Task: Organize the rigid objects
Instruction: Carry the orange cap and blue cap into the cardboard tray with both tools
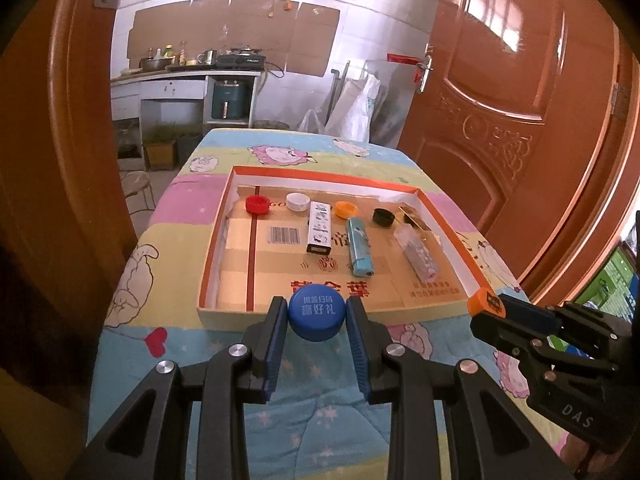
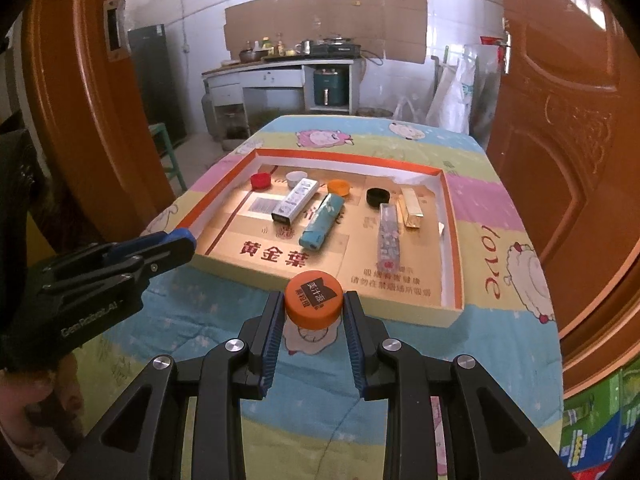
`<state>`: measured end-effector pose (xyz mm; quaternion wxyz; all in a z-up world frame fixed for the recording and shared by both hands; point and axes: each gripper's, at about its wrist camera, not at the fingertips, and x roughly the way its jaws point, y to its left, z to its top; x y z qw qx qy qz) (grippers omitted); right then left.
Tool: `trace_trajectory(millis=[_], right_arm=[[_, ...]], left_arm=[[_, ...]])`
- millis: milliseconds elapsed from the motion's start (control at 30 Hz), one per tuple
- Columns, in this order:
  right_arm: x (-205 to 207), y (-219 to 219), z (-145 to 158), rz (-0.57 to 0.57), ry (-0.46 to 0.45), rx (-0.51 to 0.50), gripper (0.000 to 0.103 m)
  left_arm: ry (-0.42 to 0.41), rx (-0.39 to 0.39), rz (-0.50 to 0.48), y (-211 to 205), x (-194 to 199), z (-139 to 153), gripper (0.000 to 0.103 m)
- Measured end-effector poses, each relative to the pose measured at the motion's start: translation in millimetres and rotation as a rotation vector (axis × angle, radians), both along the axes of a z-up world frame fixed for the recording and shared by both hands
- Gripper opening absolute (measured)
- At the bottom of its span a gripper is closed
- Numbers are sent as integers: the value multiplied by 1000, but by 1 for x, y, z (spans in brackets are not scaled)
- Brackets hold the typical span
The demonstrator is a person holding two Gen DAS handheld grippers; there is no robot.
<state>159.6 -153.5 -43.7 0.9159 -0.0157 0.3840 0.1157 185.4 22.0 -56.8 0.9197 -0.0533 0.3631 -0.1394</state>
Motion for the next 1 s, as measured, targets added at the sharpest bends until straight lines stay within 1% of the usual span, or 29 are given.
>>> trace_trajectory(millis=[400,1000], right_arm=[[31,-4,-4,11,17,13,30],[74,-8,-19,33,52,26,30]], left_arm=[[24,11,15,-4,29,-6,31],[74,13,54,-3,69,-19,31]])
